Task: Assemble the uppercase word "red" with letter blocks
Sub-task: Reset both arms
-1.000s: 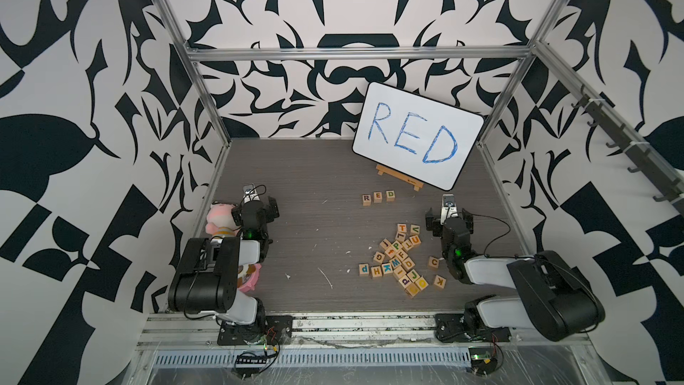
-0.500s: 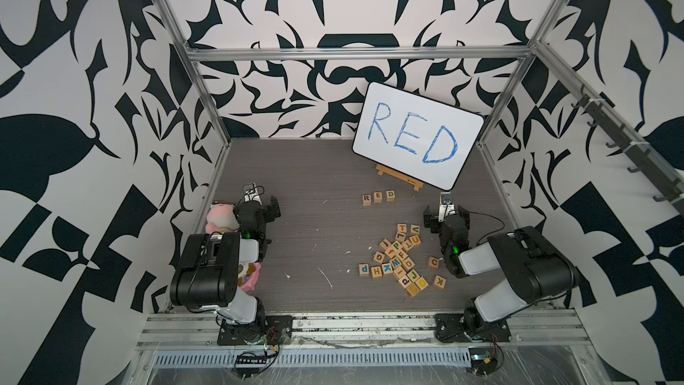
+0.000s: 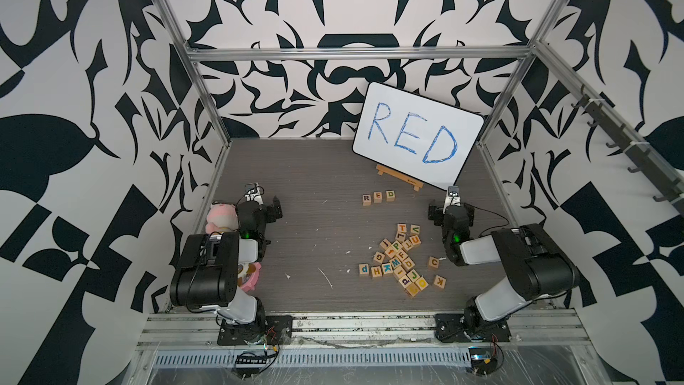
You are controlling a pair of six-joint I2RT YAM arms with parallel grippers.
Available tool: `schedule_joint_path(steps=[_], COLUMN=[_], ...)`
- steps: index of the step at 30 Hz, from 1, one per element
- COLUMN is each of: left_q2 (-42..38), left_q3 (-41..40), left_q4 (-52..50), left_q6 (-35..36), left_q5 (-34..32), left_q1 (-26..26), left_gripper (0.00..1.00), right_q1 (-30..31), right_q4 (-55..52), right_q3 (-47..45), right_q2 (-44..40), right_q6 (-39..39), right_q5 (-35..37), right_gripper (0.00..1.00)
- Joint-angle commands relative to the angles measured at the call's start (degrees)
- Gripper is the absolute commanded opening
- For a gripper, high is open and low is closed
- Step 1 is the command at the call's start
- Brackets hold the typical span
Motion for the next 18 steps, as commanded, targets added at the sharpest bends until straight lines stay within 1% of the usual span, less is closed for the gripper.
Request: schedule_joint_path(steps=[1,18], left_q2=[-0.17,-0.07], left_q3=[0.53,0.46], left_q4=[0.24,0.35], left_q6=[0.38,0.51], left_q5=[0.67,0.78], left_q1=[0.23,0.24], left_gripper=[1.00,1.00], right_q1=[-0.21,-0.34], right_q4=[0.02,0.41], right_q3=[1.12,0.97], right_q2=[-1.48,-1.27], right_q6=[1.46,1.82], right_q5=[0.79,1.10], right_gripper=[0.99,0.99])
